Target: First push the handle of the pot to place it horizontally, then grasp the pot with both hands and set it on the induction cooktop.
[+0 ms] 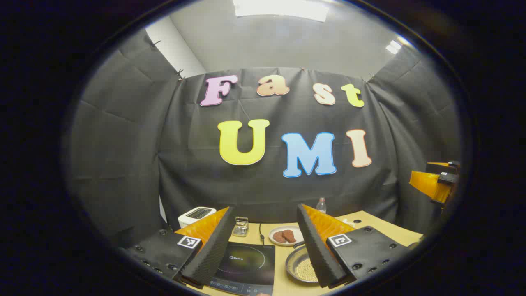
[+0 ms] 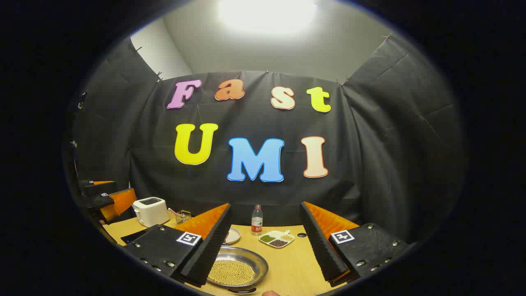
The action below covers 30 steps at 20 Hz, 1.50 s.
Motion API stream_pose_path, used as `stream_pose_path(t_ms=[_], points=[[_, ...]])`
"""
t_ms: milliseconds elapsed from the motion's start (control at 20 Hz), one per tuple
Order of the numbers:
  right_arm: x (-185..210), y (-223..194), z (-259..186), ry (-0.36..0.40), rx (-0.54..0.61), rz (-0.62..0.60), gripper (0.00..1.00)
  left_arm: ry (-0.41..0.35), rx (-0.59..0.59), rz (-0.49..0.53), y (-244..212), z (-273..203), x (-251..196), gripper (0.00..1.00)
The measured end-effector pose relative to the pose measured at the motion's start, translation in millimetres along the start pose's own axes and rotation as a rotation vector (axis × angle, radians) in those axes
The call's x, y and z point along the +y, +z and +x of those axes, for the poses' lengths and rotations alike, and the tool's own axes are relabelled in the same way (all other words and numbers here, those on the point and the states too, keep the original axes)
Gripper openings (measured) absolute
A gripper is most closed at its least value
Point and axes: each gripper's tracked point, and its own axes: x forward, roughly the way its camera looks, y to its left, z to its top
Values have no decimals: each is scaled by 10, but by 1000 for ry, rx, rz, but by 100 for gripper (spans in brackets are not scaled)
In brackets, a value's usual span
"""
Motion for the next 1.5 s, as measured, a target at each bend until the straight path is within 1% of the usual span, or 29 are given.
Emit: stream_pose_path(t_ms=[100,150,200,250,300,450,600,700,750,900,950,1050,1200,1250,1300,1350,1450,1500], points=[[7,-20,32,5,8,7,99,2,-1,3,-3,-1,-4,97],[12,-24,44,7,9,12,99,-1,-2,9,4,-2,-14,94],[9,-16,49,8,8,16,99,-2,-4,16,10,-6,-23,99],[3,-19,43,8,8,16,99,-3,-2,22,-1,-11,-28,99],[-2,-22,46,8,8,14,99,-4,-2,26,3,-13,-36,96],[-30,-61,45,8,14,13,99,-3,-1,27,15,-23,-47,99],[-48,-69,57,7,17,11,99,1,-8,27,26,-42,-37,96],[-58,-66,60,7,17,7,99,5,-8,28,19,-47,-31,99],[-58,-72,74,6,17,7,99,7,-7,27,5,-42,-25,96],[-52,-77,81,10,19,10,99,13,-6,20,3,-52,4,97],[-41,-85,91,12,21,9,99,16,-5,20,-9,-61,17,99],[-8,-102,92,24,25,9,99,21,-7,22,-1,-65,42,96],[38,-114,128,37,30,10,98,29,-11,22,4,-58,70,99],[39,-123,127,35,32,9,82,29,-11,23,5,-58,79,99],[67,-133,134,44,39,12,83,31,-10,26,4,-57,85,99],[64,-159,165,37,43,11,81,33,-9,28,-11,-41,105,99],[65,-165,172,29,48,13,58,37,-11,30,-3,-27,137,99],[62,-185,191,25,54,15,53,39,-12,29,9,-23,152,99]])
